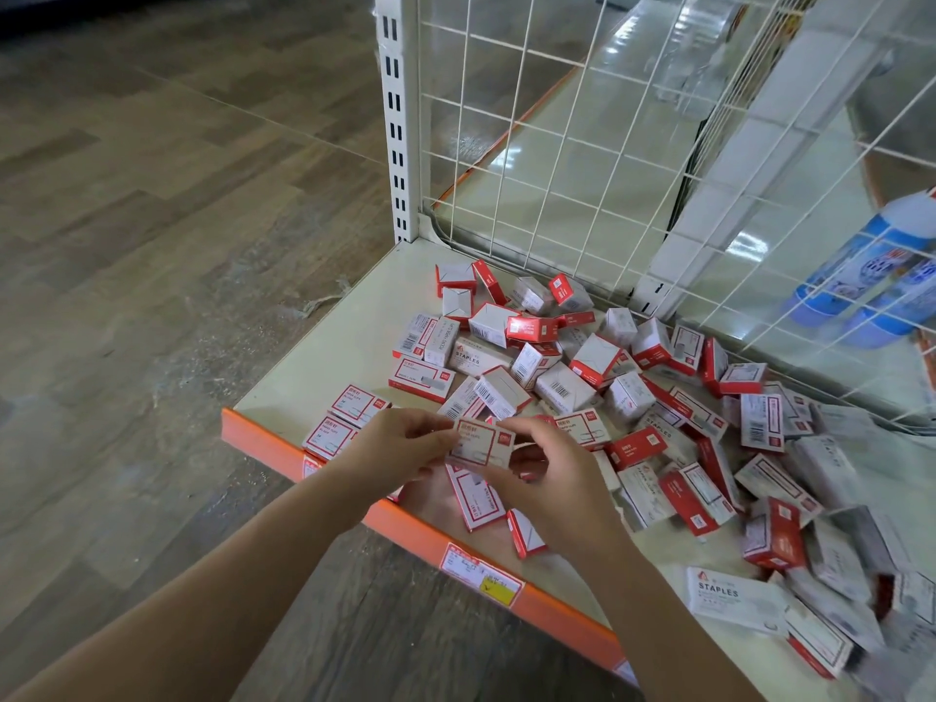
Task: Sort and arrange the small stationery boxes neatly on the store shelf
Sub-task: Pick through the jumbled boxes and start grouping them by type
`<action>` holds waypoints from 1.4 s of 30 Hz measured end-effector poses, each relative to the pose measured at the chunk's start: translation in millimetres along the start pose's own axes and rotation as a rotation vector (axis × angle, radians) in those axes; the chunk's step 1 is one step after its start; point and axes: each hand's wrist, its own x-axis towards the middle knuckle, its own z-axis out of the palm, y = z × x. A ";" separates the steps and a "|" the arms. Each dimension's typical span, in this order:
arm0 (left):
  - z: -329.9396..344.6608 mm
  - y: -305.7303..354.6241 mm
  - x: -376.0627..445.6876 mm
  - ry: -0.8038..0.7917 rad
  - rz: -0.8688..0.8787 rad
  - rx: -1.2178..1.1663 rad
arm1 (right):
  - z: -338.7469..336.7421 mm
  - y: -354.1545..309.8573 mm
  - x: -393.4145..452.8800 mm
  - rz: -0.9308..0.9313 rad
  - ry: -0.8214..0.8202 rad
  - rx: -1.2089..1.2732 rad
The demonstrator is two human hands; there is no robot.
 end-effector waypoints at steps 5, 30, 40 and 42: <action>-0.3 -2.2 -0.5 -0.012 -0.024 -0.044 | 1.6 0.9 2.2 0.026 0.064 -0.025; -17.4 -15.6 8.9 0.290 0.126 0.251 | 16.2 -0.8 19.7 -0.011 0.125 -0.115; -41.6 -42.0 22.3 0.423 0.176 0.542 | 40.2 -15.6 56.6 -0.016 0.122 -0.255; -45.8 -45.6 24.5 0.398 0.188 0.628 | 45.4 -19.3 63.2 -0.026 0.092 -0.338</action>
